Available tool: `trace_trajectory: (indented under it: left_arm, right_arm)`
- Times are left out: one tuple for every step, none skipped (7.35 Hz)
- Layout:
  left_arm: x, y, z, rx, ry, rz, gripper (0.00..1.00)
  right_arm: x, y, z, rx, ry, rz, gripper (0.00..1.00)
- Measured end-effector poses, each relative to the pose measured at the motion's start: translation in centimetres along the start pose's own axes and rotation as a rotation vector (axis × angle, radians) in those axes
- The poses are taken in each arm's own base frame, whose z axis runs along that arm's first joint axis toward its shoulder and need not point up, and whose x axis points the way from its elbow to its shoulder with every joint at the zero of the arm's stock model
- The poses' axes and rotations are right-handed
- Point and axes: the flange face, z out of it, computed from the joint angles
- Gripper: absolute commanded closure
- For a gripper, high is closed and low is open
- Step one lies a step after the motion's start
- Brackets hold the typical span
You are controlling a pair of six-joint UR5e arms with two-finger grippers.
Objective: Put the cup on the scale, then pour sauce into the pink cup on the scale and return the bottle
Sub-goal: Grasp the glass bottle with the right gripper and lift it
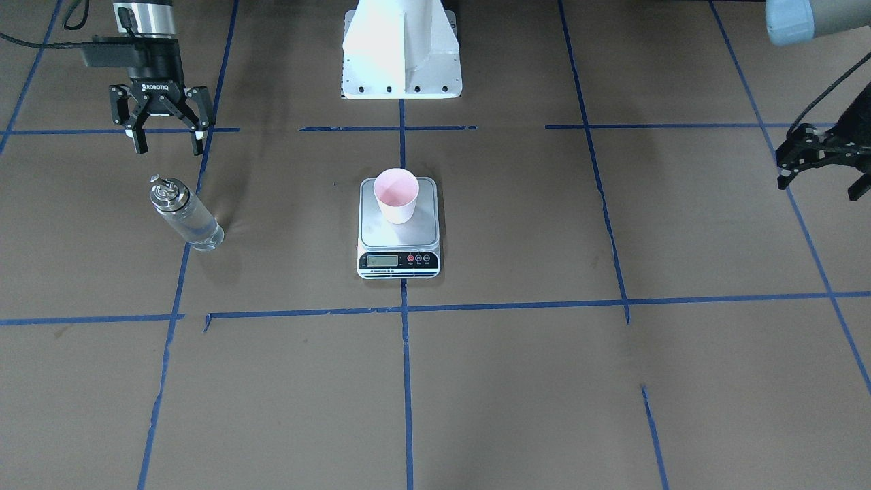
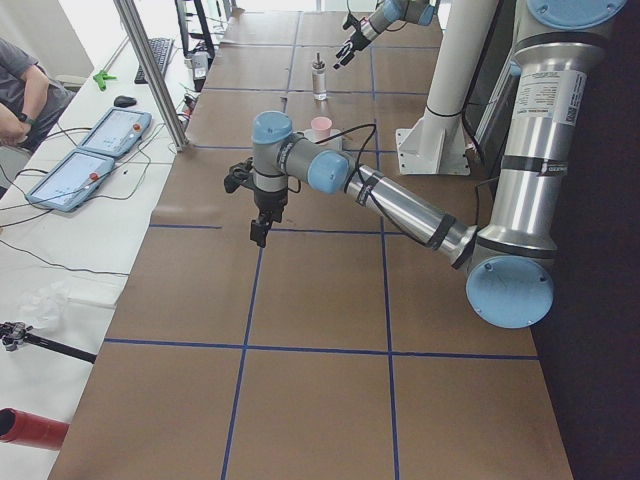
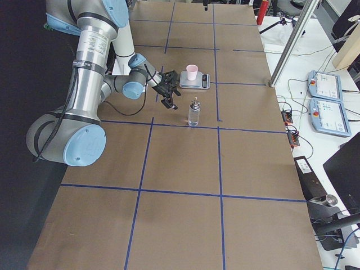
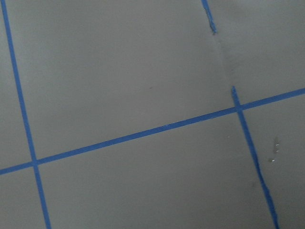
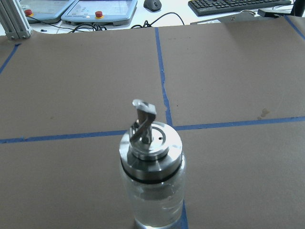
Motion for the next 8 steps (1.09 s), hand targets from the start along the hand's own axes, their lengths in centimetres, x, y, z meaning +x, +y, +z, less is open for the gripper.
trace_trajectory:
  left_arm:
    - [-3.5, 0.7, 0.4, 0.006, -0.018, 0.031, 0.00]
    - [-6.7, 1.9, 0.9, 0.013, -0.034, 0.082, 0.00]
    - [-8.4, 2.9, 1.4, 0.018, -0.043, 0.133, 0.00]
    - [-9.3, 3.4, 1.8, 0.019, -0.047, 0.159, 0.00]
    - [-9.6, 3.6, 2.0, 0.019, -0.049, 0.167, 0.00]
    - [-9.7, 3.6, 2.1, 0.019, -0.050, 0.169, 0.00]
    - [-9.8, 3.7, 2.2, 0.018, -0.050, 0.168, 0.00]
    - [-9.8, 3.7, 2.3, 0.016, -0.050, 0.166, 0.00]
  right_arm:
    - [0.2, 1.2, 1.2, 0.032, 0.015, -0.041, 0.00]
    - [0.5, 2.1, 2.2, 0.056, 0.016, -0.069, 0.00]
    - [1.0, 2.9, 3.3, 0.077, 0.004, -0.090, 0.00]
    - [1.3, 3.6, 4.4, 0.095, -0.012, -0.108, 0.00]
    - [0.9, 4.3, 5.3, 0.105, -0.030, -0.111, 0.00]
    - [0.5, 4.8, 6.0, 0.109, -0.040, -0.111, 0.00]
    - [0.2, 5.1, 6.3, 0.111, -0.044, -0.117, 0.00]
    - [0.1, 5.2, 6.5, 0.113, -0.044, -0.133, 0.00]
